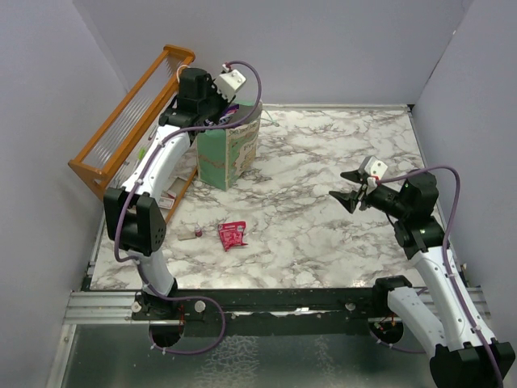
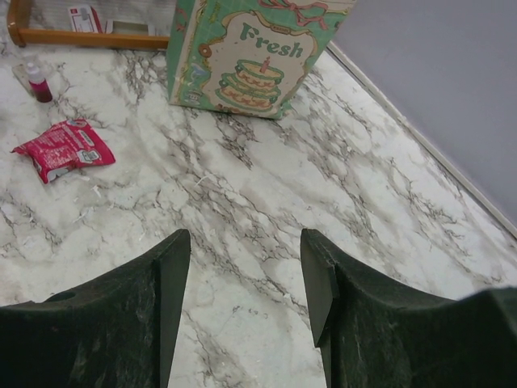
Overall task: Place the snacks into the paper bag
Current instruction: Place the snack in the paper bag.
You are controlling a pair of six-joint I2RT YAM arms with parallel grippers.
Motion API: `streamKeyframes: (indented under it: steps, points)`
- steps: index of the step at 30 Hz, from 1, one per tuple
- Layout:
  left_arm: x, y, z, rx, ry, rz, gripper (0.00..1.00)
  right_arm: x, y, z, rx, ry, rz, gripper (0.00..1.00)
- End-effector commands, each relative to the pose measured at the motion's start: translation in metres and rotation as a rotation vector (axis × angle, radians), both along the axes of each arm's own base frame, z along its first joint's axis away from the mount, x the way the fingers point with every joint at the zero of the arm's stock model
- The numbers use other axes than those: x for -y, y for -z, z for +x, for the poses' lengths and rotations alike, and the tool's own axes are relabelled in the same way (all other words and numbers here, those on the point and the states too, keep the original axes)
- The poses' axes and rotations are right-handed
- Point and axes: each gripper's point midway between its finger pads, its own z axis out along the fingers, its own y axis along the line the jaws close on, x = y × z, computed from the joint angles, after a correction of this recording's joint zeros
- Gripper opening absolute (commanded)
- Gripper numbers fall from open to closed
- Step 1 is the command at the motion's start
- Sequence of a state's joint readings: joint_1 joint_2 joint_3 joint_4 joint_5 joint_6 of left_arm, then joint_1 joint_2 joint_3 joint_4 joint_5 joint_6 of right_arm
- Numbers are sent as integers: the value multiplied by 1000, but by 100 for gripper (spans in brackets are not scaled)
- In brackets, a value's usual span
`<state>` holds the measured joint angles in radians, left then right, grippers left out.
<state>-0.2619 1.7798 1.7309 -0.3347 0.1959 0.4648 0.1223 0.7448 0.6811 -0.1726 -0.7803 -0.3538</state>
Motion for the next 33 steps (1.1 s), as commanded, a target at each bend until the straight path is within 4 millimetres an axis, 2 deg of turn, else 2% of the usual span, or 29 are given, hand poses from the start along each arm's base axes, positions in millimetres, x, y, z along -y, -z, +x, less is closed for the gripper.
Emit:
streamKeyframes:
  steps: [1,5,10,20,26,33]
  points:
    - [-3,5,1,-31,12,11,6,0,-4,-3,32,-15,-2,57]
    - [-9,19,0,-61,-4,28,6,-1,-3,-3,29,-20,-2,57]
    - [-13,31,-11,-116,-1,27,8,-1,-2,-3,27,-23,-3,58]
    - [-17,28,-38,-172,-7,10,14,-1,2,-1,17,-20,-4,58]
    - [-22,27,-43,-177,-18,21,19,0,3,0,15,-15,-4,59]
    - [-26,30,-43,-215,-29,50,33,0,2,0,21,-13,-7,59]
